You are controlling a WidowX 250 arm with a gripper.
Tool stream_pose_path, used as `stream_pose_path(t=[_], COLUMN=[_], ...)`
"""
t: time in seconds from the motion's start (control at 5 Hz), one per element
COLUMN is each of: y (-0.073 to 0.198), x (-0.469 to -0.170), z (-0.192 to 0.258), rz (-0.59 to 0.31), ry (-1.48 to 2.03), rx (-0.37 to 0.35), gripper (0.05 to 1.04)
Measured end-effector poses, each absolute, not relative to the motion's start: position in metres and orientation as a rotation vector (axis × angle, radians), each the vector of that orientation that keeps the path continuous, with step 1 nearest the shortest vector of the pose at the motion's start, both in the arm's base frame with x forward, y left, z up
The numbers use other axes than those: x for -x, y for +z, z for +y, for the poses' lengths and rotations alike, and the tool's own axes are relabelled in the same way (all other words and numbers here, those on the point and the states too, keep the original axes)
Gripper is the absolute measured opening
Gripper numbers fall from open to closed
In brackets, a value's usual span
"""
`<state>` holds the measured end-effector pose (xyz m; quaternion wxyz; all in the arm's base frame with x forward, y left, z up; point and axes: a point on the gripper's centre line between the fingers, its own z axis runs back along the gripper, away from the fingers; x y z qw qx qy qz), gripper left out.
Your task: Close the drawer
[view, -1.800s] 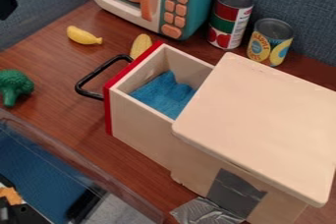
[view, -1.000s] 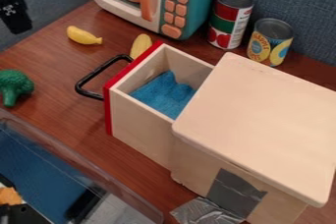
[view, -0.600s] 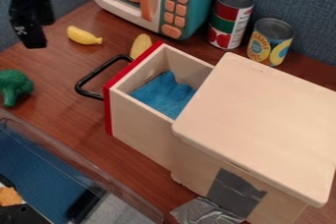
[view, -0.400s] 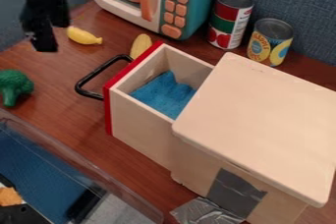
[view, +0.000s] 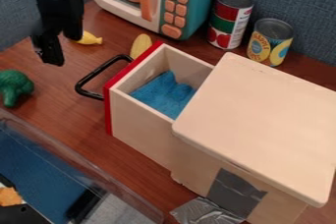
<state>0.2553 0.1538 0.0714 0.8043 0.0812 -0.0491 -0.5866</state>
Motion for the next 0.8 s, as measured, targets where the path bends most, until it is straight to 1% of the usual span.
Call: stream_pose_path(t=[0.2, 0.4, 0.6, 0.8], y=[0.067, 0.062, 0.053, 0.046], x=[-0.257, -0.260, -0.261, -0.265], z=[0.162, 0.160, 0.149, 0.130], rz=[-0.058, -0.037, -0.033, -0.062], ry=[-1.274, -1.286, -1.313, -1.335], rx=[-0.222, -0.225, -0.203, -0.152], gripper=[1.000, 1.000, 1.000, 0.999])
